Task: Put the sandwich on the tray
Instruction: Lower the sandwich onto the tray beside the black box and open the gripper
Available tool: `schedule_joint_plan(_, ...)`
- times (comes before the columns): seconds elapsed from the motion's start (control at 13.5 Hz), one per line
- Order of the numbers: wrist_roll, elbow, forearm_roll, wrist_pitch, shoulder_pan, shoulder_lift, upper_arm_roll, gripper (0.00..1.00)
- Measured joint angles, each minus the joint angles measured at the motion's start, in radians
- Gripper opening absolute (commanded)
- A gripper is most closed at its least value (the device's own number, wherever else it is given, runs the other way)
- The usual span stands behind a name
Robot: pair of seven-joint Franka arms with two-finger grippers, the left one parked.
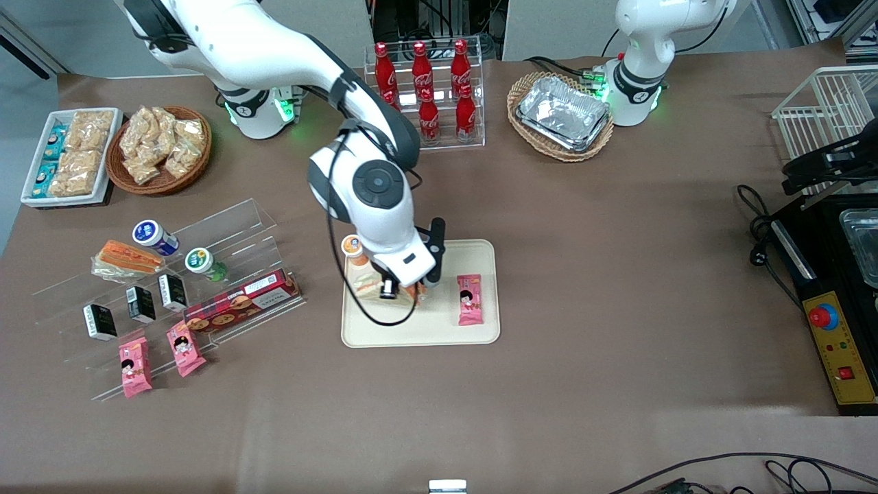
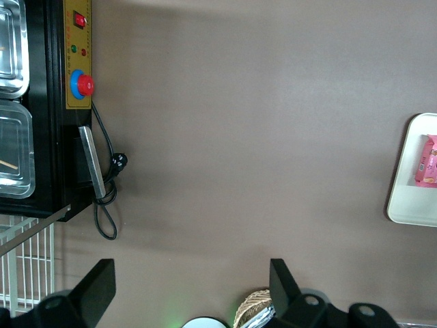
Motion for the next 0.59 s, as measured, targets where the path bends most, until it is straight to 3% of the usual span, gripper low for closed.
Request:
schedule_joint_plan(0.3,-0.025,-0.001,-0.075,0.124,0.016,0.075,0.0,0.48)
schedule_joint_plan(0.59,-0.037,-0.003,-0.077,0.215,0.009,0.155,-0.015,0.49)
